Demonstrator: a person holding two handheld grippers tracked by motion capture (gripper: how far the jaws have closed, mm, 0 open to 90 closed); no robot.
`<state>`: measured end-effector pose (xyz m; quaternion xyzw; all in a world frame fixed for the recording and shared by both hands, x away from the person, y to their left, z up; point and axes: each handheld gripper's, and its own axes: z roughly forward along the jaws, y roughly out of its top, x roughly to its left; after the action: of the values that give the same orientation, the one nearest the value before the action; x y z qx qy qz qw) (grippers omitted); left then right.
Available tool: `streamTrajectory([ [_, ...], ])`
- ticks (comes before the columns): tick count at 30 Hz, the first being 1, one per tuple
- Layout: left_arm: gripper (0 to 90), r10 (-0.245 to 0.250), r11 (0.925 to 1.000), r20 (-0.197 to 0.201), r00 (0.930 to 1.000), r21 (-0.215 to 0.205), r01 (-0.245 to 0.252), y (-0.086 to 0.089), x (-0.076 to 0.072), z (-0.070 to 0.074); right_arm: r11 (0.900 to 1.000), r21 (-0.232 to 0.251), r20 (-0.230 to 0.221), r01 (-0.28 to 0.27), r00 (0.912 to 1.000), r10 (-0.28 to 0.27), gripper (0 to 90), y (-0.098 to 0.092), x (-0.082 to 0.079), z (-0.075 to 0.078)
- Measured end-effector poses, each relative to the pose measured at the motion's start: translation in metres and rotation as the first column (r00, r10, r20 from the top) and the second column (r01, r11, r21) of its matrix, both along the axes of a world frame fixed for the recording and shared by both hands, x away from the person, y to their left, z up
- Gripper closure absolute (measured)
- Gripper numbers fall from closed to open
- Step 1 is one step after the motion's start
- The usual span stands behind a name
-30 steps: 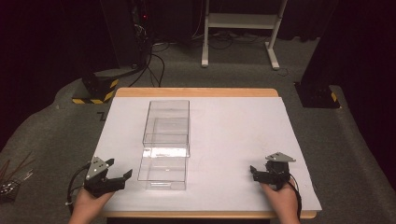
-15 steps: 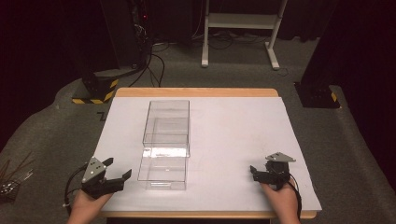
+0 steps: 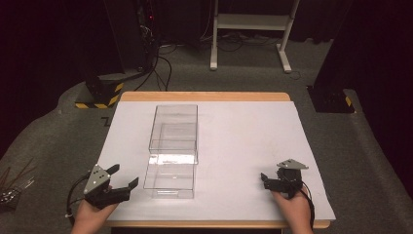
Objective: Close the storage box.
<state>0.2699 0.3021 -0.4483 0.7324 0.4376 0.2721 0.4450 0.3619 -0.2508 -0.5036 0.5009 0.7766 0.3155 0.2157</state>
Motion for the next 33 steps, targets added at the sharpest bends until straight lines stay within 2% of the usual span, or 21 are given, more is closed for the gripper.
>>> streamTrajectory([
  [6, 15.0, -0.003, 0.9999, 0.015, 0.9999, -0.011, 0.003, 0.001, -0.004, 0.005, 1.000, 0.000, 0.000, 0.000, 1.0000, 0.000, 12.9, 0.000, 0.000, 0.000],
  [11, 15.2, -0.005, 0.9993, 0.033, 0.9994, -0.036, 0.006, 0.003, -0.008, 0.010, 1.000, 0.001, -0.001, 0.001, 1.0000, -0.001, 12.9, 0.000, 0.000, 0.000],
  [19, 15.2, -0.024, 0.9987, 0.058, 0.9980, -0.043, 0.026, -0.002, -0.014, 0.017, 1.000, 0.001, -0.001, 0.000, 1.0000, 0.000, 12.9, 0.000, 0.000, 0.000],
  [23, 15.1, -0.041, 0.9971, 0.062, 0.9972, -0.061, 0.045, -0.006, -0.016, 0.019, 1.000, 0.001, -0.001, 0.000, 1.0000, 0.000, 12.9, 0.000, 0.000, 0.000],
  [29, 15.0, -0.060, 0.9963, 0.054, 0.9967, -0.059, 0.063, -0.010, -0.016, 0.016, 1.000, 0.001, -0.001, 0.000, 1.0000, 0.000, 12.9, 0.000, 0.000, 0.000],
  [33, 14.9, -0.089, 0.9942, 0.052, 0.9946, -0.055, 0.092, -0.014, -0.017, 0.015, 1.000, 0.001, -0.001, 0.000, 1.0000, 0.000, 12.9, 0.000, 0.000, 0.000],
])
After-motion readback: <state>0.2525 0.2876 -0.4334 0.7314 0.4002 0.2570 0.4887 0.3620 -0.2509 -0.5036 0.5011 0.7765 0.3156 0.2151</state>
